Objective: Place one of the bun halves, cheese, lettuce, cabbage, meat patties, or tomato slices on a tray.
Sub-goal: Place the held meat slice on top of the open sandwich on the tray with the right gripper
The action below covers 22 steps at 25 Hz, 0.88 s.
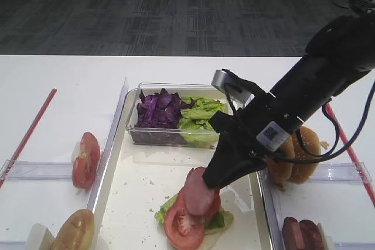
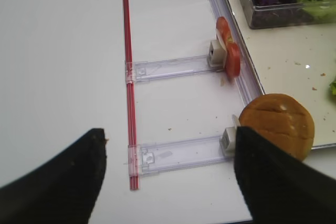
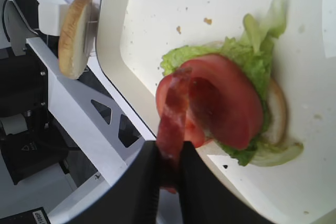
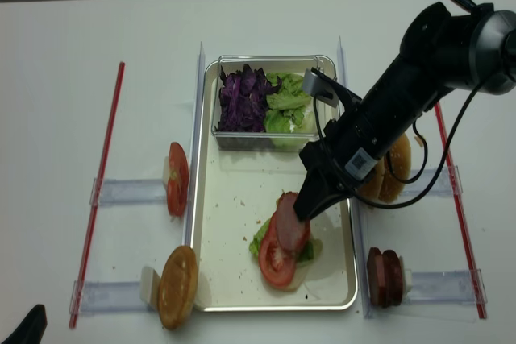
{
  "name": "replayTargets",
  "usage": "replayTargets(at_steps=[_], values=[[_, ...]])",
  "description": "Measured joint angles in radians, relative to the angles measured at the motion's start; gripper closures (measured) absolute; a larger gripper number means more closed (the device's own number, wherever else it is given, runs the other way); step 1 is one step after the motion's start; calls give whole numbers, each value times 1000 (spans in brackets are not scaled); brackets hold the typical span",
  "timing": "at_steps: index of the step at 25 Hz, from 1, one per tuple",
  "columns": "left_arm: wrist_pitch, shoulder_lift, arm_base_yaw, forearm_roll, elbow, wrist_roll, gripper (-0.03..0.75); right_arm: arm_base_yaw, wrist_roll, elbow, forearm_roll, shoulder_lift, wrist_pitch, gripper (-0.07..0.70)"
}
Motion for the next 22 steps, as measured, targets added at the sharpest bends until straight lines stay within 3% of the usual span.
replayTargets(at_steps=[7, 22], values=[[0, 0, 0, 0, 0, 0, 242, 66, -7, 0, -8, 0, 1, 500], [0, 0, 0, 0, 0, -7, 242, 68, -7, 0, -13, 0, 2, 500]])
